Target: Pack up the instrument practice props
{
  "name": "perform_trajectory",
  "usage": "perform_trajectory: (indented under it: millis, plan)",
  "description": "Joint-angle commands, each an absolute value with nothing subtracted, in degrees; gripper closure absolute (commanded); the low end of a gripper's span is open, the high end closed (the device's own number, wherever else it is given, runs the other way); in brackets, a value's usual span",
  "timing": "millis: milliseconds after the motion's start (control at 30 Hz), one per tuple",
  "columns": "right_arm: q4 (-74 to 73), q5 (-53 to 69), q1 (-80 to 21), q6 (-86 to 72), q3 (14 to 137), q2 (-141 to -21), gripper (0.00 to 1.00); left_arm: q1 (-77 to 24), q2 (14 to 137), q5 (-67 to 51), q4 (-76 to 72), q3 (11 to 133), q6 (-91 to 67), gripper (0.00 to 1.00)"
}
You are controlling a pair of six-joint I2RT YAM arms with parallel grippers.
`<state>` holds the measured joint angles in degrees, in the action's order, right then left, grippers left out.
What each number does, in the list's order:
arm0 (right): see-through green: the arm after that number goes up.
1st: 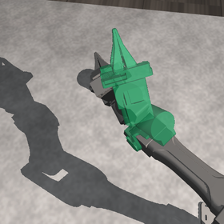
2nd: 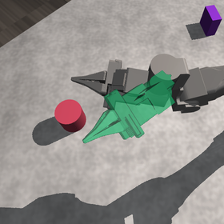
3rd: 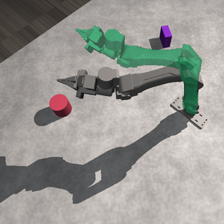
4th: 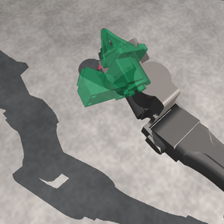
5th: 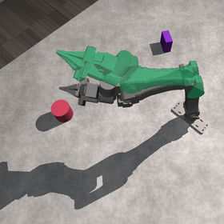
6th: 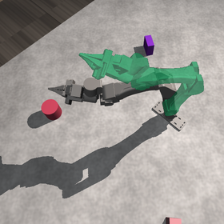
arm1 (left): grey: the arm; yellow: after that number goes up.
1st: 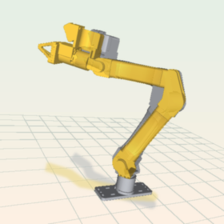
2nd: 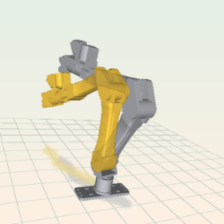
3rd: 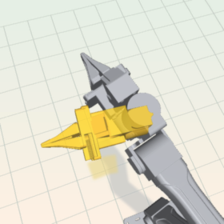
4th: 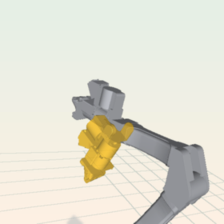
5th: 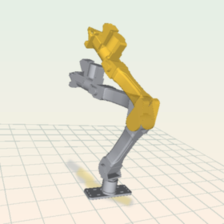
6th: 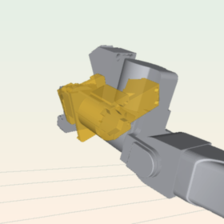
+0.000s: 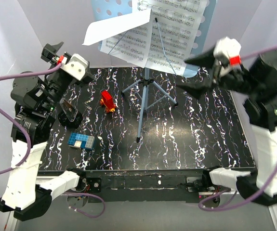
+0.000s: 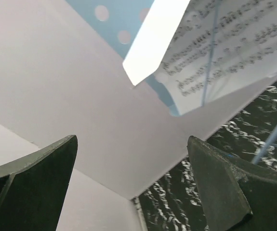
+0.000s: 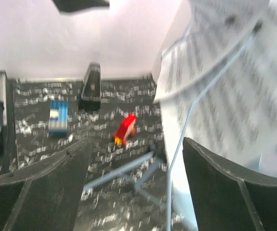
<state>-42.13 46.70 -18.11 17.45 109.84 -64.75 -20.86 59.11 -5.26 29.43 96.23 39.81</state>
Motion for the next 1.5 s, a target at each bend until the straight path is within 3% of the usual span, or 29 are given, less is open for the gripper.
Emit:
perform_trajectory:
  millis: [0, 167, 367, 533, 667, 900, 1133, 1333, 1467]
  plan:
    - [-24.19, 45.53, -24.68, 9.67, 118.99, -75.13, 0.17, -21.18, 60.2, -2.26, 24.87, 98.52, 46.14, 0.02]
    - [-15.65, 41.41, -34.0, 5.81, 124.1, -82.78, 0.18, -22.5, 63.1, -2.9, 20.49, 101.25, 48.77, 0.02]
    - [-11.16, 21.3, -42.0, 1.15, 120.07, -82.36, 0.2, -24.17, 64.95, -10.98, 18.2, 103.01, 55.8, 0.05]
    - [-12.04, 21.89, -43.33, 0.44, 116.29, -81.04, 0.2, -25.22, 63.38, -10.63, 16.87, 102.74, 54.67, 0.08]
    - [-13.45, 18.64, -44.82, 3.07, 114.09, -80.25, 0.19, -25.4, 60.21, -11.25, 17.14, 102.39, 54.41, 0.02]
    - [-13.88, 16.27, -45.0, 2.64, 112.41, -80.95, 0.19, -25.93, 55.47, -15.72, 30.21, 98.89, 50.38, 0.02]
    - [-17.31, 10.64, -45.0, 2.99, 110.31, -78.05, 0.24, -26.37, 46.58, -32.85, 41.57, 86.58, 46.67, 0.02]
    - [-18.63, 6.95, -45.0, 2.99, 107.67, -76.03, 0.27, -26.72, 54.56, -34.72, 37.9, 88.76, 42.02, 0.05]
    - [-16.71, 2.56, -45.0, 3.08, 106.09, -76.03, 0.27, -26.98, 59.41, -31.22, 26.84, 88.95, 35.35, 0.04]
